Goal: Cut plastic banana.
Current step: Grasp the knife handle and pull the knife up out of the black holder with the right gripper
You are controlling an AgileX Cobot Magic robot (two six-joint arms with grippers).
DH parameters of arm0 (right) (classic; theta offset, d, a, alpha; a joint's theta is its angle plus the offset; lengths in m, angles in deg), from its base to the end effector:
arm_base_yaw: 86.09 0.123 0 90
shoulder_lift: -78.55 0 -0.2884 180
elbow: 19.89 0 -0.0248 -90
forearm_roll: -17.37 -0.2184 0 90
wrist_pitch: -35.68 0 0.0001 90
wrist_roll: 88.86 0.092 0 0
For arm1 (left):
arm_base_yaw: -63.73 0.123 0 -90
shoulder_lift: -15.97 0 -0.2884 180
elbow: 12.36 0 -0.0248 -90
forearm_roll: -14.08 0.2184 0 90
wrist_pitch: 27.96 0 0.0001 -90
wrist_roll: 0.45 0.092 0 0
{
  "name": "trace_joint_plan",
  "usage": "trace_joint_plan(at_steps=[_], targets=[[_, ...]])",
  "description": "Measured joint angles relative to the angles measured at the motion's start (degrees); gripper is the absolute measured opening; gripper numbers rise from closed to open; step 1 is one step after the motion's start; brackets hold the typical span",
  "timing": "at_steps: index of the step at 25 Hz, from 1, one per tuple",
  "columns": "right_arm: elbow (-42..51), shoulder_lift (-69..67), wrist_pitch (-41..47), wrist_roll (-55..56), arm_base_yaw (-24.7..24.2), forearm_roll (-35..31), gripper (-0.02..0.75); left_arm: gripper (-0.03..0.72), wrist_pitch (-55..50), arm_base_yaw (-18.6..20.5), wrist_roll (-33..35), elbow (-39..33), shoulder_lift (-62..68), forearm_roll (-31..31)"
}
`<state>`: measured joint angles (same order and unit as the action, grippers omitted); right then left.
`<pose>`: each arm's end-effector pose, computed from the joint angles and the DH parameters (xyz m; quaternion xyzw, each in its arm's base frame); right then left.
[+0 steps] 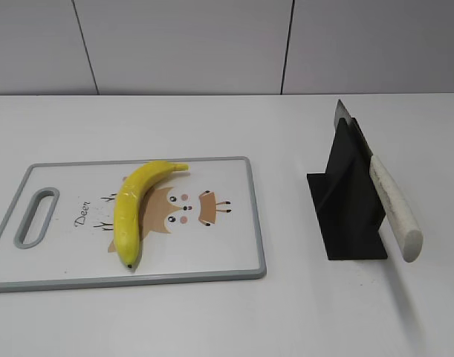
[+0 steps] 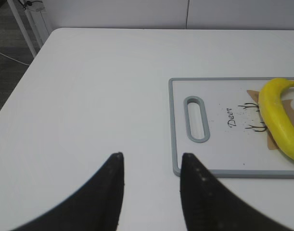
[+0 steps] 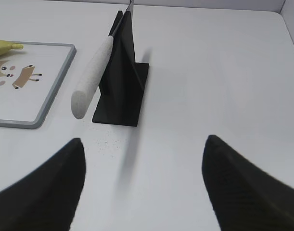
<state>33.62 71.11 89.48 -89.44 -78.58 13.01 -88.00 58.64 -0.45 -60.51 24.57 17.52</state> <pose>-0.0242 0.0025 0.2497 -0.0570 0.8397 0.0705 0.5355 -0.0335 0.0078 0.2652 0.0369 0.8505 0.0067 0.5246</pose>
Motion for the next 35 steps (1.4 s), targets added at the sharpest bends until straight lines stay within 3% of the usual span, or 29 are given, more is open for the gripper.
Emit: trace_joint_plan(at_steps=[35], targets=[[0.0, 0.0, 0.0, 0.05, 0.0, -0.57, 0.591, 0.371, 0.0, 0.0, 0.0, 0.0, 0.0, 0.11]])
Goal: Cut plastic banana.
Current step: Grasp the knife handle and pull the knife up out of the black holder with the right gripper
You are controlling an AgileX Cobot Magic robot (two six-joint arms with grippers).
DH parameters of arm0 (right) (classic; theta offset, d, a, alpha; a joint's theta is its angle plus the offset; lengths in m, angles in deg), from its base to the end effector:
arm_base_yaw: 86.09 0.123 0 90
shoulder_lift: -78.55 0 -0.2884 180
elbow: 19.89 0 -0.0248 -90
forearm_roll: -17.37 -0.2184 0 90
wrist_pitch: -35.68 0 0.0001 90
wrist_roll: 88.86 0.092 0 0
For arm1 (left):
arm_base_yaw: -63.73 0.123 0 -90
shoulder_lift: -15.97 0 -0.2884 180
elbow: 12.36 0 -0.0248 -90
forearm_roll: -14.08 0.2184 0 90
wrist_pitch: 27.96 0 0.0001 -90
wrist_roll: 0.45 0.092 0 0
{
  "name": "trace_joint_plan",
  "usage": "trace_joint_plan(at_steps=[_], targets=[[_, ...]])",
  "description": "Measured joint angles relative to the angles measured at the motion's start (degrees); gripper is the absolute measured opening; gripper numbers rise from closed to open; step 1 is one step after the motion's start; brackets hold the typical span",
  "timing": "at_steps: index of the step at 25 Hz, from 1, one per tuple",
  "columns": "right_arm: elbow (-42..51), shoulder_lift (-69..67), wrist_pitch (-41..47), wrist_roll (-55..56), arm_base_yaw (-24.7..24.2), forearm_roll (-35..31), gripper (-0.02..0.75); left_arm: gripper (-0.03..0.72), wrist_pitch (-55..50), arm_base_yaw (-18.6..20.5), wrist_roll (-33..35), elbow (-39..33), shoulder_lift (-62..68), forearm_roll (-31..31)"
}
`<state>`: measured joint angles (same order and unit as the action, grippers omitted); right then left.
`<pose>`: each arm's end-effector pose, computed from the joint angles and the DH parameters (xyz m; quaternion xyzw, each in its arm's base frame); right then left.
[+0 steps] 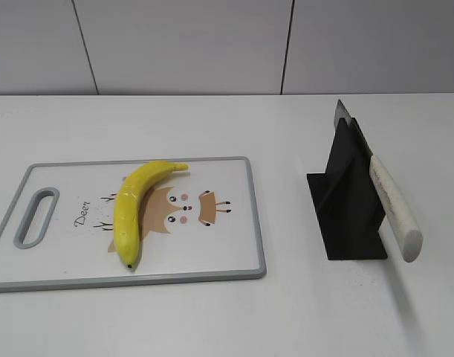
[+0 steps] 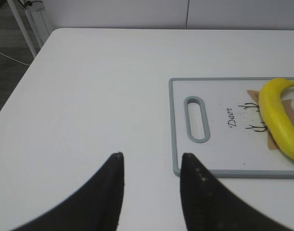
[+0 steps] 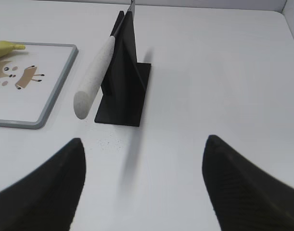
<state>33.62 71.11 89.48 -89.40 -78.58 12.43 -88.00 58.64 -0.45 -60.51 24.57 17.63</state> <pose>-0.0243 0.0032 0.2497 -0.0564 0.8395 0.0757 0.5350 -0.0335 0.0079 0.2652 0.0369 0.8505 0.0077 0.5247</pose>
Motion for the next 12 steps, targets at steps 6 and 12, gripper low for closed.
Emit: trace_joint_plan(at_steps=[6, 12], targets=[[0.0, 0.0, 0.0, 0.0, 0.0, -0.52, 0.591, 0.371, 0.0, 0.0, 0.0, 0.0, 0.0, 0.22], [-0.14, -0.08, 0.0, -0.07, 0.0, -0.52, 0.591, 0.4, 0.0, 0.0, 0.0, 0.0, 0.0, 0.47]])
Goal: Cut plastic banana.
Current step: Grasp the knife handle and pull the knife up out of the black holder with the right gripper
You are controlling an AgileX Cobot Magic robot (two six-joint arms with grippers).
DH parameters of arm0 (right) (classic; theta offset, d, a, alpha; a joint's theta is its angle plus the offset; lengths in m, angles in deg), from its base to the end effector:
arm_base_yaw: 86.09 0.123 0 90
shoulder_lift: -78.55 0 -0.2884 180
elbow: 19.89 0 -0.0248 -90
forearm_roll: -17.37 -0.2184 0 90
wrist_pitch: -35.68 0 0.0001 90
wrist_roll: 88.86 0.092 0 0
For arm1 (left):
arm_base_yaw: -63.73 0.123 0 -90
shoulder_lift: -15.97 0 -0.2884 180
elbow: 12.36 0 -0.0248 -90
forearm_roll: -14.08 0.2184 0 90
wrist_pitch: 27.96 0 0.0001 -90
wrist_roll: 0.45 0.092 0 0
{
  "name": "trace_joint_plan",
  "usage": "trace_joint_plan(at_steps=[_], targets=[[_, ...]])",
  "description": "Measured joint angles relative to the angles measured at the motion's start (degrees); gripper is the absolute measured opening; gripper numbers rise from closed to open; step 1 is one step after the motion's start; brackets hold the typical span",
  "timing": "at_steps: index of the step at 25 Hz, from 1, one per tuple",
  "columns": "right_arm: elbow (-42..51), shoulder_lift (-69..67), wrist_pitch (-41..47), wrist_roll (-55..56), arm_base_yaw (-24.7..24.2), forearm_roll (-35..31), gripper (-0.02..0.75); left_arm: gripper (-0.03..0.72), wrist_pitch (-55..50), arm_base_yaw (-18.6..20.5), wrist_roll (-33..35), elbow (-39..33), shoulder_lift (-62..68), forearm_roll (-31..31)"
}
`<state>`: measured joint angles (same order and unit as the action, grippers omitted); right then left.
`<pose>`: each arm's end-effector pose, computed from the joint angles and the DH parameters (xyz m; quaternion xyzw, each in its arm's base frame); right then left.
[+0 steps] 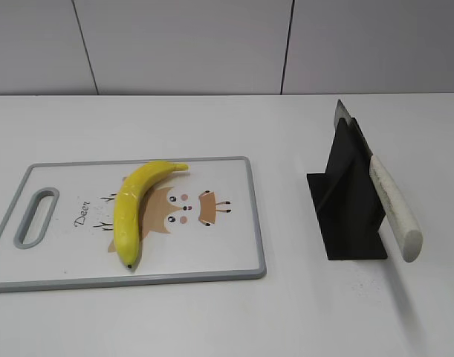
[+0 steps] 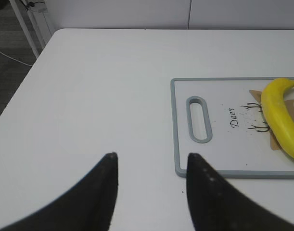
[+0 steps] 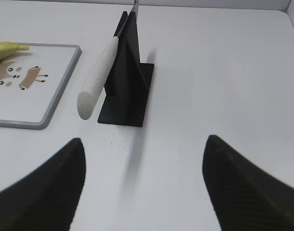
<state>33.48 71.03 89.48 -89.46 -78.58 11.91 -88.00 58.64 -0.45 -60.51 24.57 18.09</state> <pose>-0.0245 0.0039 0.2504 -0.0565 0.8391 0.0799 0.5351 -0.0335 0.0086 0.2652 0.0368 0.8504 0.0117 0.5248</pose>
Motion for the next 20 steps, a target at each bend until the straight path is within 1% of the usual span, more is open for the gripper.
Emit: trace_joint_plan(at_steps=[1, 3, 4, 5, 7, 14, 20], targets=[[-0.19, -0.35, 0.0, 0.0, 0.0, 0.0, 0.591, 0.442, 0.0, 0.0, 0.0, 0.0, 0.0, 0.0], [-0.85, -1.35, -0.07, 0.0, 0.0, 0.0, 0.591, 0.562, 0.0, 0.0, 0.0, 0.0, 0.0, -0.06], [-1.19, -1.97, -0.03, 0.0, 0.0, 0.0, 0.591, 0.607, 0.0, 0.0, 0.0, 0.0, 0.0, -0.06], [-1.67, -2.64, -0.03, 0.0, 0.0, 0.0, 0.591, 0.635, 0.0, 0.0, 0.0, 0.0, 0.0, -0.06], [-2.78, -4.12, -0.03, 0.0, 0.0, 0.0, 0.591, 0.648, 0.0, 0.0, 0.0, 0.0, 0.0, -0.06], [-10.18, -13.42, 0.68, 0.03, 0.0, 0.0, 0.591, 0.649, 0.0, 0.0, 0.0, 0.0, 0.0, -0.08], [-18.19, -26.23, 6.61, 0.03, 0.0, 0.0, 0.591, 0.641, 0.0, 0.0, 0.0, 0.0, 0.0, -0.08]])
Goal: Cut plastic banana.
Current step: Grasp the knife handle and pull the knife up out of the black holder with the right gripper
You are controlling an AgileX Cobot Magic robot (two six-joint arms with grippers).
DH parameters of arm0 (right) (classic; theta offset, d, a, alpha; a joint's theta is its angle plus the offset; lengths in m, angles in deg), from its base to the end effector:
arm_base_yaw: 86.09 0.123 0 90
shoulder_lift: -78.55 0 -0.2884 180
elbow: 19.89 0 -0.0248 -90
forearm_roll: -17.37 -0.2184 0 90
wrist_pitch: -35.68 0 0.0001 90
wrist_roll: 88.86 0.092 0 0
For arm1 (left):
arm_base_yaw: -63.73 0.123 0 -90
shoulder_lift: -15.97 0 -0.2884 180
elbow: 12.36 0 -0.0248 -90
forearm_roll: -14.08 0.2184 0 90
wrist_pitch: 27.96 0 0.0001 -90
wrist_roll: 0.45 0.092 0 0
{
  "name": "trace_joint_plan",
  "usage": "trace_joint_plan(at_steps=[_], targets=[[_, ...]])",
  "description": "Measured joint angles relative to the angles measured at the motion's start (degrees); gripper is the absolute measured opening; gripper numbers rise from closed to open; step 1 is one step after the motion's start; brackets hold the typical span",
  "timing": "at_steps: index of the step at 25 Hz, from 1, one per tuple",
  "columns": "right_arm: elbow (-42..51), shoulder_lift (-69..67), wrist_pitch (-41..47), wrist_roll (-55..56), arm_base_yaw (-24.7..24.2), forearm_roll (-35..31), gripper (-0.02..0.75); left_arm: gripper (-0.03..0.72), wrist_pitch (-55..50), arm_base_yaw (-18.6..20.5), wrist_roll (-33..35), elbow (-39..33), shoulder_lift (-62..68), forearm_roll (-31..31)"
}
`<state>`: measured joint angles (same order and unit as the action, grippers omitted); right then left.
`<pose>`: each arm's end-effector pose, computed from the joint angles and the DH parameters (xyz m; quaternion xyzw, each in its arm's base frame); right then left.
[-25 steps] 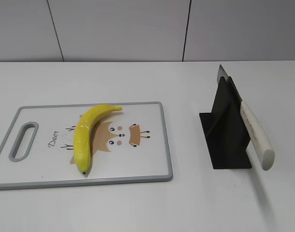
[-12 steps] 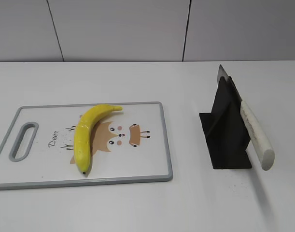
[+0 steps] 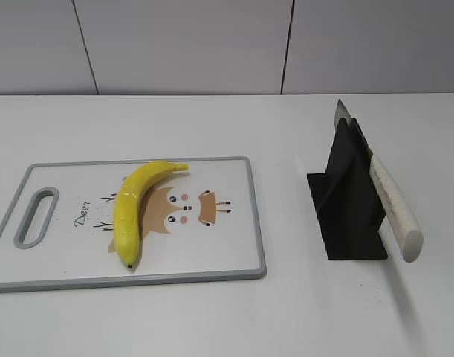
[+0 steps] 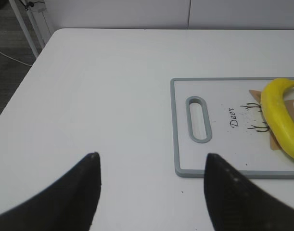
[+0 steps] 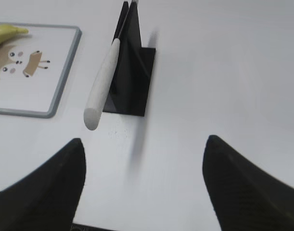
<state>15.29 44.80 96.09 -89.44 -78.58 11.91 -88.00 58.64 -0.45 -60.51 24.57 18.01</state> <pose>0.0248 0.0110 0.3268 -0.0602 0.9008 0.0732 0.4237 -0.0335 0.0085 0.2652 0.0368 0.8504 0.0110 0.5248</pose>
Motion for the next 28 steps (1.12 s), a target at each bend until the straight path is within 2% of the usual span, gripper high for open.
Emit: trace_joint_plan(at_steps=[7, 19, 24, 28], targets=[[-8.34, -14.89, 6.92, 0.57, 0.0, -0.72, 0.591, 0.633, 0.0, 0.0, 0.0, 0.0, 0.0, 0.0], [-21.02, -41.4, 7.65, 0.57, 0.42, -8.12, 0.591, 0.613, 0.0, 0.0, 0.0, 0.0, 0.0, 0.0], [-26.69, -51.32, 7.56, 0.91, 5.34, -7.7, 0.591, 0.601, 0.0, 0.0, 0.0, 0.0, 0.0, -0.04], [-28.76, -57.79, 7.46, 5.33, 10.84, -2.34, 0.591, 0.593, 0.0, 0.0, 0.0, 0.0, 0.0, -0.04]])
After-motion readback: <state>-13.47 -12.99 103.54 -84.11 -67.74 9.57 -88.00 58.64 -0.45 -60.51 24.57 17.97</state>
